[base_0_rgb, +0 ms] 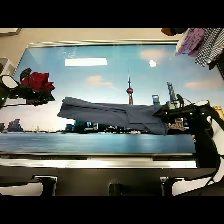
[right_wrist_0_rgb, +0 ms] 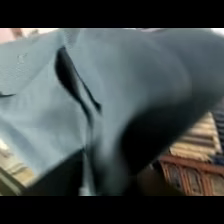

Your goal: Fold the clothes and pants, and hang the long-sleeved shirts on hangers.

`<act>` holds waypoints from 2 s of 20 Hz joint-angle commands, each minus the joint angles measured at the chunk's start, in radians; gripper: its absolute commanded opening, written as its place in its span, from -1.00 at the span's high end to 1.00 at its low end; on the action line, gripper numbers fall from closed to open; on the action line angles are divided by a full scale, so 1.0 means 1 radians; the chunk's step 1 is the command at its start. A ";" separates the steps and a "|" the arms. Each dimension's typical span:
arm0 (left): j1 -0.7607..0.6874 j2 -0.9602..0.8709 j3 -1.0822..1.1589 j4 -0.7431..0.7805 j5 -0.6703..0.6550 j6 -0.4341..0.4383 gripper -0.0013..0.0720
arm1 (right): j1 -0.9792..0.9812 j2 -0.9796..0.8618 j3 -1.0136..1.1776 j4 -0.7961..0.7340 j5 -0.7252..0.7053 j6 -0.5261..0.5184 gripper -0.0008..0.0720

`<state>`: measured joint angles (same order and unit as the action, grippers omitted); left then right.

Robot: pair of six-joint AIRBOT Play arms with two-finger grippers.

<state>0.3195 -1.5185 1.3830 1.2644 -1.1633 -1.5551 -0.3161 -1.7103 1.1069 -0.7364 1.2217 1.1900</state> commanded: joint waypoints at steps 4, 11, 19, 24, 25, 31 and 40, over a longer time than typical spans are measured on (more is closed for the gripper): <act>-0.020 -0.011 -0.001 -0.157 0.001 0.000 0.27 | 0.060 0.079 0.034 -0.025 -0.005 0.124 0.89; -0.275 -0.079 -0.044 -0.317 0.120 -0.088 0.92 | 0.060 0.216 0.286 -0.326 0.249 0.378 0.89; -0.706 -0.235 -0.043 -0.702 0.468 -0.088 0.92 | 0.060 0.291 0.482 -0.454 0.398 0.457 0.89; -0.858 -0.343 0.016 -0.900 0.632 -0.088 0.92 | 0.060 0.342 0.495 -0.498 0.415 0.456 0.89; -0.874 -0.375 0.059 -0.917 0.628 -0.088 0.92 | 0.060 0.349 0.495 -0.500 0.418 0.456 0.89; -0.956 -0.572 0.338 -0.924 0.578 -0.227 0.92 | 0.060 0.384 0.495 -0.500 0.399 0.456 0.89; -0.998 -0.685 0.458 -0.924 0.468 -0.374 0.93 | 0.060 0.399 0.496 -0.497 0.391 0.456 0.89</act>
<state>-0.6796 -2.1902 1.8225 0.3420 -0.6540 -1.8980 -0.2569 -1.3136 1.6016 -1.2346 1.6188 1.6470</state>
